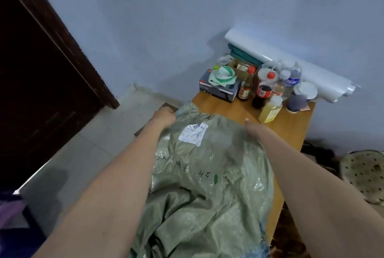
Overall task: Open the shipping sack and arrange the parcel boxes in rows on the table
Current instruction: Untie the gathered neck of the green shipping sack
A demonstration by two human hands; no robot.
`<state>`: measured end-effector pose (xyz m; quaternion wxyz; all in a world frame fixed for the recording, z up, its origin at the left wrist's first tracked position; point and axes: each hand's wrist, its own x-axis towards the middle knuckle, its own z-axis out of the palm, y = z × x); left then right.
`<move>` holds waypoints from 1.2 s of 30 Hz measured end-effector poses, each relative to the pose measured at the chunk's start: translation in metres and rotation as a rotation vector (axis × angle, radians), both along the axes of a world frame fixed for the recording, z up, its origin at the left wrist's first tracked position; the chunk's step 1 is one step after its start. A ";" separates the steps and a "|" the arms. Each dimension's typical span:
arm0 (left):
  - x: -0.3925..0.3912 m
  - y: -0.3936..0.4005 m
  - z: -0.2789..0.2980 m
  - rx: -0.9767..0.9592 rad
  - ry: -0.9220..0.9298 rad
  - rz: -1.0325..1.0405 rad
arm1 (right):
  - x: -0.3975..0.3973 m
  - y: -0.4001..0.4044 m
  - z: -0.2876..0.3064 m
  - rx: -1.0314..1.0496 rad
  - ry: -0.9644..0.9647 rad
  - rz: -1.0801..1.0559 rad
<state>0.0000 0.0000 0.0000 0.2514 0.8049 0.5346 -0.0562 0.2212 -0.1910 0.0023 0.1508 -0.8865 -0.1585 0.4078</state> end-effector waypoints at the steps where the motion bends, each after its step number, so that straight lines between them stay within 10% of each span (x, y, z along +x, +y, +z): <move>1: 0.002 0.003 -0.004 -0.008 0.002 -0.005 | 0.003 0.001 -0.005 0.015 0.009 -0.018; 16: -0.021 0.018 -0.107 -0.583 0.017 0.159 | 0.000 0.001 -0.041 0.024 0.401 -0.077; 36: -0.315 -0.179 -0.084 -0.562 0.199 0.415 | -0.233 -0.029 -0.051 -0.154 0.454 0.388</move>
